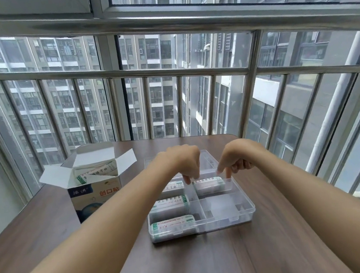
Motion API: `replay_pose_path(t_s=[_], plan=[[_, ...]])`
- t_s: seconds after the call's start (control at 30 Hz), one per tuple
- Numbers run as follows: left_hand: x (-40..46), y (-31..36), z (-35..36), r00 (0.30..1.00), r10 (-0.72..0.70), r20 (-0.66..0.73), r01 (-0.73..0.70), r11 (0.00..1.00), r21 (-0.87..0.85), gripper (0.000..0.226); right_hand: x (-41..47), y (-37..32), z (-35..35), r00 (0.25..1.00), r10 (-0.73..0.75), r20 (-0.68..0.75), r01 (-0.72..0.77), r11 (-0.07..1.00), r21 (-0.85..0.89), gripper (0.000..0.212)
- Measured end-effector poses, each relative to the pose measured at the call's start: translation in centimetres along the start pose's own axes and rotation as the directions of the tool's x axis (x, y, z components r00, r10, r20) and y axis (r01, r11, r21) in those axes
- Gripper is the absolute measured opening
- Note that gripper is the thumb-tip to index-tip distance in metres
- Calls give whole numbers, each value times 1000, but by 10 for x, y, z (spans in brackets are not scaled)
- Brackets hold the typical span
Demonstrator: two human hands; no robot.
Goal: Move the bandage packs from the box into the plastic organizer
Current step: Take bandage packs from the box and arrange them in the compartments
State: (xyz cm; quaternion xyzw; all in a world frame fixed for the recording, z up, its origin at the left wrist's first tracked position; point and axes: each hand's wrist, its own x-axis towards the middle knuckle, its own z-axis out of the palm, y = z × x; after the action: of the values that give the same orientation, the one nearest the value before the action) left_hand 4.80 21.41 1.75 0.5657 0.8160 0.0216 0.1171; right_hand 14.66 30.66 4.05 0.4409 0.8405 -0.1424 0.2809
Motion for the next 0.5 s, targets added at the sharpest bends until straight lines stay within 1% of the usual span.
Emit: replay_pose_path(t_s=[0.03,0.1,0.17,0.2,0.23,0.27,0.3,0.33,0.37,0.4,0.43,0.5], plan=[[-10,-1,-5,999,19,-45,-20,1000,-20,15,-7,2,-1,999,-30,-44,31,999,36,38],[-36,-5,-15,983,41,-177,-53,997,-65,17,-21,6,-2,977,-107,-187,125,988,89,34],[-69,-15,-20,933,12,-360,-65,989,-134,17,-30,6,1,918,-201,-341,259,957,134,27],[-87,-24,-19,882,-25,-471,-62,984,-168,17,-34,2,6,884,-250,-394,332,931,154,25],[-101,-33,-15,802,-69,-593,-58,980,-192,16,-37,-2,11,849,-293,-440,400,900,172,23],[-117,-45,-9,695,-124,-709,-34,978,-205,15,-40,-11,16,808,-341,-480,468,867,172,23],[-129,-56,-3,579,-181,-795,5,976,-219,14,-43,-20,23,766,-386,-514,525,837,155,23],[-138,-68,5,473,-241,-848,56,968,-244,14,-47,-30,29,720,-431,-544,581,804,130,23],[-146,-82,13,385,-300,-873,109,954,-280,15,-51,-44,35,669,-473,-573,633,767,105,23],[-151,-94,21,323,-350,-879,145,936,-320,18,-56,-56,41,610,-505,-611,679,730,75,24],[-155,-105,30,287,-388,-876,166,921,-353,22,-61,-69,47,546,-534,-646,719,694,35,26],[-161,-121,45,266,-445,-855,182,894,-408,33,-70,-94,62,420,-599,-682,776,627,-73,34]])
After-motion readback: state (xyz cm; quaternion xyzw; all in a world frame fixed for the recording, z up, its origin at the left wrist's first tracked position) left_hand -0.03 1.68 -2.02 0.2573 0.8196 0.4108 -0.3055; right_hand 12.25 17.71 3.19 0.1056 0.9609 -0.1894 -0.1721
